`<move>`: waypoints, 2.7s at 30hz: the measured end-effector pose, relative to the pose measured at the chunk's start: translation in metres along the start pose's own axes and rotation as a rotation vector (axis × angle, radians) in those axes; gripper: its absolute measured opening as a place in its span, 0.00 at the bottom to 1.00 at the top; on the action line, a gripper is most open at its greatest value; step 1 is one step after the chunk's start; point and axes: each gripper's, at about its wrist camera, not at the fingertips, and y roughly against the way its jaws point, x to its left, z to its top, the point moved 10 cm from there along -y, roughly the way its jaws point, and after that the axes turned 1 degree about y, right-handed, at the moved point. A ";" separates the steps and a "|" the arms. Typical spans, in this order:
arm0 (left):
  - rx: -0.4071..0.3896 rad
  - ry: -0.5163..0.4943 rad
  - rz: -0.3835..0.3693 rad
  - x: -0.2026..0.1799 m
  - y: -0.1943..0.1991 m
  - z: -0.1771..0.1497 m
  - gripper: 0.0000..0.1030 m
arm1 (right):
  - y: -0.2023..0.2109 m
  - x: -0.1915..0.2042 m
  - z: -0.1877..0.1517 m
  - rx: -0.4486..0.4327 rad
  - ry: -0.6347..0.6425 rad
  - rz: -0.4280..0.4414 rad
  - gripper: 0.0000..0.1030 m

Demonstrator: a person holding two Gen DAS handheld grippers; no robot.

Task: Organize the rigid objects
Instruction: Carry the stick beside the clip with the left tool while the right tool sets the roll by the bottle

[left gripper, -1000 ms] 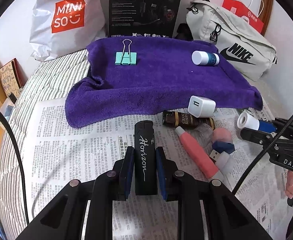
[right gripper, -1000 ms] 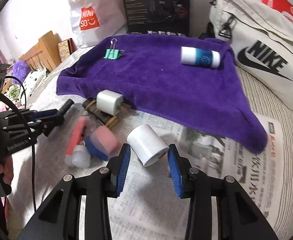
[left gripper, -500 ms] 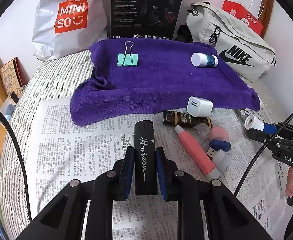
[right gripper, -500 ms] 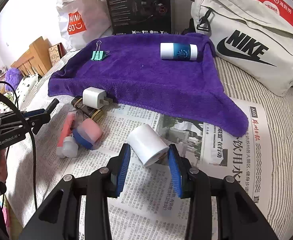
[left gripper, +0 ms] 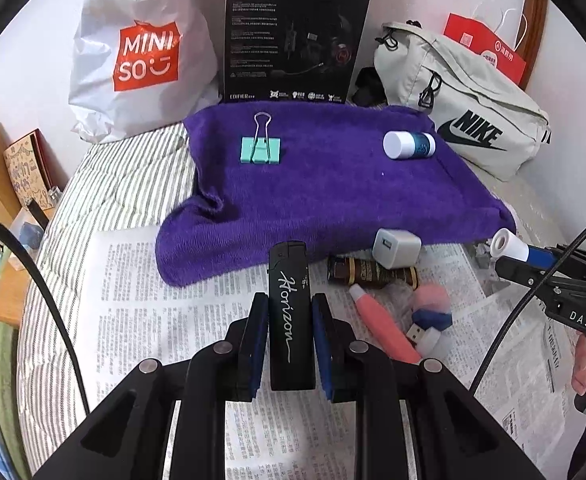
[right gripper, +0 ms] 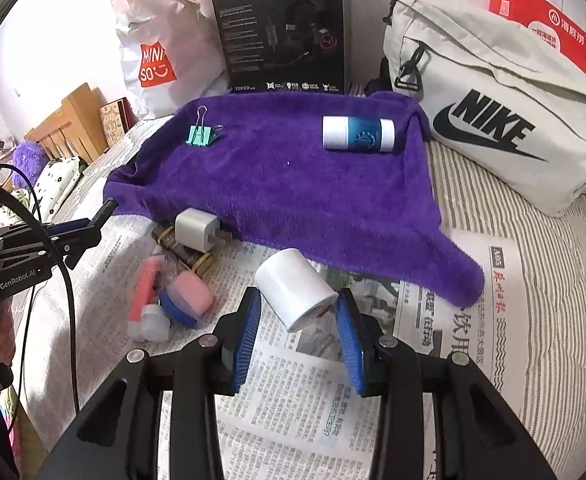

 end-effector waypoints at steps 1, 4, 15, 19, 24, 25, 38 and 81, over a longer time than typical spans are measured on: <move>-0.003 -0.002 0.000 0.000 0.001 0.002 0.21 | 0.001 0.000 0.003 -0.004 0.002 0.000 0.37; -0.008 0.003 -0.005 0.001 0.001 0.009 0.21 | 0.002 0.001 0.009 -0.009 0.007 0.001 0.37; -0.017 0.006 -0.001 0.011 -0.004 0.037 0.21 | 0.000 -0.004 0.038 -0.020 0.002 -0.007 0.37; -0.023 0.010 -0.002 0.015 -0.011 0.047 0.21 | -0.005 -0.009 0.049 -0.020 0.009 -0.017 0.37; -0.018 0.016 -0.003 0.020 -0.022 0.059 0.21 | -0.015 -0.016 0.063 -0.017 0.009 -0.031 0.37; -0.017 0.020 -0.003 0.021 -0.024 0.061 0.21 | -0.018 -0.017 0.065 -0.013 0.004 -0.032 0.37; 0.012 0.037 0.000 0.034 -0.064 0.090 0.21 | -0.058 -0.043 0.093 0.015 -0.023 -0.062 0.37; 0.073 -0.034 0.052 0.021 -0.109 0.090 0.32 | -0.113 -0.057 0.099 0.066 0.003 -0.089 0.48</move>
